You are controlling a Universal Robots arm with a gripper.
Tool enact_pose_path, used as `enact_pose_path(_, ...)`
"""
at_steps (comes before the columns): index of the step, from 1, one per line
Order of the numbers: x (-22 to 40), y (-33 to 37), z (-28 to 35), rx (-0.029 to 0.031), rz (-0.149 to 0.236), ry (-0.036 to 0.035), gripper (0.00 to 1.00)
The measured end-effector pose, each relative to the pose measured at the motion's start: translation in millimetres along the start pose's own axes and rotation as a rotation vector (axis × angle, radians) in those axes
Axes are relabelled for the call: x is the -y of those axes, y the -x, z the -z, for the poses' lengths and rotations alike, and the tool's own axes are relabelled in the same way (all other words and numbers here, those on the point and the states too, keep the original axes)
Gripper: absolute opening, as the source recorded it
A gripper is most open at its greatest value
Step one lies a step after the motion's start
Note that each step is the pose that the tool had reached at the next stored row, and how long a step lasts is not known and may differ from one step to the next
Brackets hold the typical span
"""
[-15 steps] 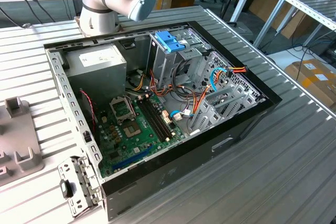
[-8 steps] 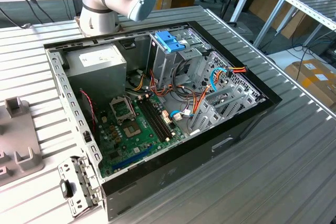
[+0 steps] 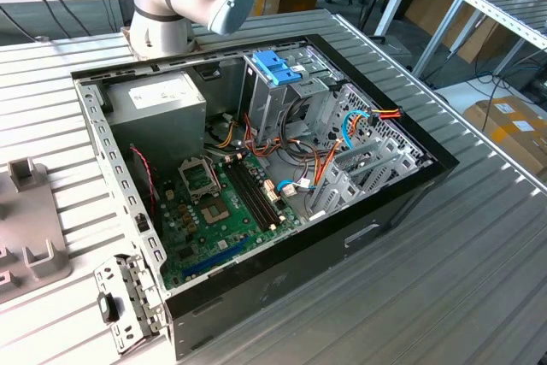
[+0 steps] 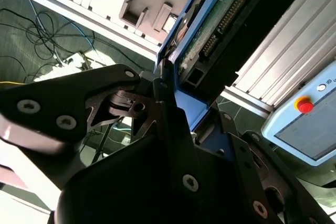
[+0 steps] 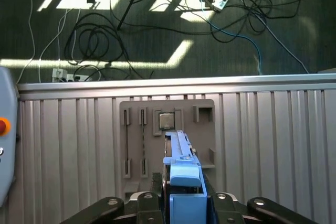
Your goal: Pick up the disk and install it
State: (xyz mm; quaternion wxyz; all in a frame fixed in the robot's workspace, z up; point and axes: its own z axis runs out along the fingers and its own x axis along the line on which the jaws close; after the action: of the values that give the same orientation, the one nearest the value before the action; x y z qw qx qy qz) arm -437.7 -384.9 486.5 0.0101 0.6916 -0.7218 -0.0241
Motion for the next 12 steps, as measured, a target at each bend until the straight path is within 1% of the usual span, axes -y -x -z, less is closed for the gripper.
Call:
enact_pose_path(2, -0.2, 0.1, 4.5, 0.0000, 0.000, 0.0001, 0.37)
enact_pose_path(5, -0.4, 0.2, 8.4, 0.0000, 0.000, 0.0002, 0.37)
enact_pose_path(12, -0.4, 0.2, 8.5, 0.0001, 0.000, 0.0001, 0.37)
